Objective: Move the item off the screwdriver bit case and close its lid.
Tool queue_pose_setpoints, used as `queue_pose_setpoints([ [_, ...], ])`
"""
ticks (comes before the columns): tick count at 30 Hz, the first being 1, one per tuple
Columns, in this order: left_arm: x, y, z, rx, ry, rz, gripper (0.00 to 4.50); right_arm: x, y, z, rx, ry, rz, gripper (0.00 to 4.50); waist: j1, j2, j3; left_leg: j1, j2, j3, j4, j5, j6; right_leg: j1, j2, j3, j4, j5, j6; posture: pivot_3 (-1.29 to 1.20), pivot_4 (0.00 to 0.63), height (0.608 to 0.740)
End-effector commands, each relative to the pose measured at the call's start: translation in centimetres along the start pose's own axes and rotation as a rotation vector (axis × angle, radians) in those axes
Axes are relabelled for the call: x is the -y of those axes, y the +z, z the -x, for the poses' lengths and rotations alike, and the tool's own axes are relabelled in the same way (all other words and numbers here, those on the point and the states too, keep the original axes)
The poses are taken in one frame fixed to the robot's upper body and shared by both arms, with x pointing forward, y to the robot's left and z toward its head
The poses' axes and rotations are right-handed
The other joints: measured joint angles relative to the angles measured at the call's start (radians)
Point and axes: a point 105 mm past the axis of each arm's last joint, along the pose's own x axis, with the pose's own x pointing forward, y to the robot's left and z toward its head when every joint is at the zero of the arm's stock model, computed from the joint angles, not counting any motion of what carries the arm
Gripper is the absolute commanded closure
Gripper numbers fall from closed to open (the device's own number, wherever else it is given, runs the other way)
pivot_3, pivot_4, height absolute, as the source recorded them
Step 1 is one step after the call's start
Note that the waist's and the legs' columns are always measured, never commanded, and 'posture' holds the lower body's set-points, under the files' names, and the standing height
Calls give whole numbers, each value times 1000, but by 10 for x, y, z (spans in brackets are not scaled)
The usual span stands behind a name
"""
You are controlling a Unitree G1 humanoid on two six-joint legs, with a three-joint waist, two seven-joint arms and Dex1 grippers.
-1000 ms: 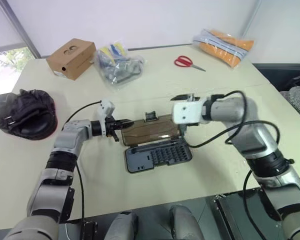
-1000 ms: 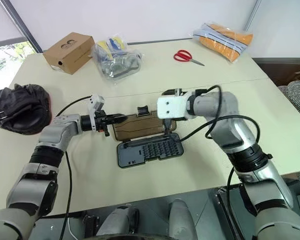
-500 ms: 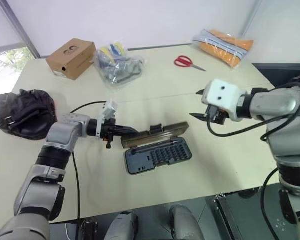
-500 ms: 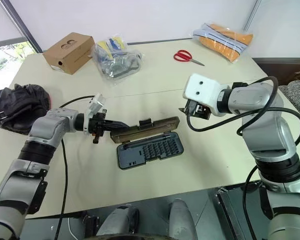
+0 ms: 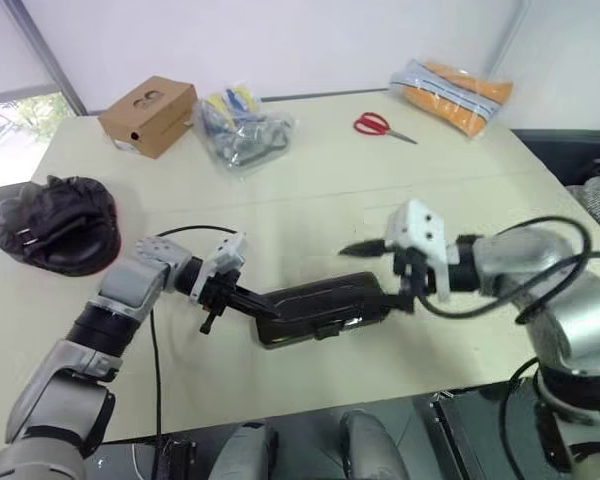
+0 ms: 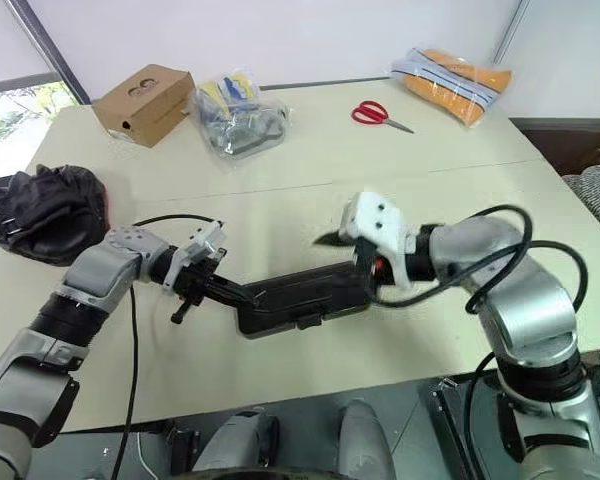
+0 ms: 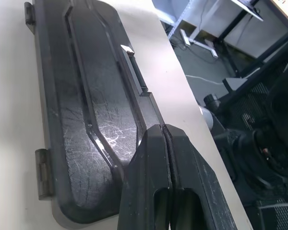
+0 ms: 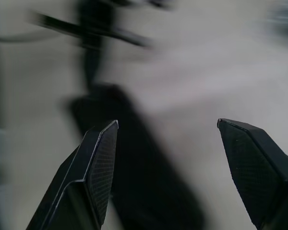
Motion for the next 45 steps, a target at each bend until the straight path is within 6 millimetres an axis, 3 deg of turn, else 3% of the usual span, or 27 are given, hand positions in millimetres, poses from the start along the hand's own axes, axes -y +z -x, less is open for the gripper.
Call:
queue_pose_setpoints([
  [1,-10,26,4,38,33,-49,4500,-26,3,-6,54,174,-56,1079,8,-1,0,0,0,0,1,0,0,0,0,0,0,0,0,0,150,740],
  [9,-34,50,-2,50,74,-91,4500,-32,-39,-29,-31,208,-154,1079,5,-1,1,0,-1,0,5,-1,2,2,0,-1,0,0,0,0,150,740],
  [12,-42,48,-5,42,89,-90,4500,-28,-46,-32,-34,181,-177,1948,3,-1,1,0,-1,0,5,-1,2,2,0,-1,0,0,0,0,150,740],
  [16,-49,44,-9,34,102,-95,4500,-27,-51,-33,-39,163,-186,4143,4,-2,1,-1,-1,-1,6,-1,2,2,0,-1,1,0,0,0,150,740],
  [17,-51,43,-12,33,105,-96,4500,-28,-53,-33,-42,160,-191,4444,7,-2,1,-1,-1,-1,6,-1,2,2,0,-1,1,0,0,0,150,740],
  [20,-58,42,-20,35,118,-101,4500,-29,-62,-35,-64,146,-203,4444,8,-2,1,-1,-1,-1,7,-1,3,3,0,-2,1,0,0,0,150,740],
  [24,-72,44,-37,39,166,-124,4500,-30,-89,-42,-157,78,-185,4444,11,-3,2,-2,-2,-1,9,-2,4,4,0,-3,1,0,0,0,150,740],
  [30,-86,34,-53,-5,220,-156,4500,-21,-104,-45,-203,-15,-150,4444,6,-3,2,-1,-2,0,10,-2,4,4,0,-3,1,0,0,0,150,740],
  [39,-87,18,-70,-54,201,-180,4500,0,-111,-38,-252,-144,-85,4444,9,-4,2,-1,-2,0,12,-2,4,6,0,-3,1,1,1,0,150,740],
  [45,-86,16,-77,-51,185,-192,4500,4,-94,-27,-259,-160,-22,4444,11,-4,2,-1,-3,0,13,-2,4,6,0,-3,1,1,2,0,150,740],
])
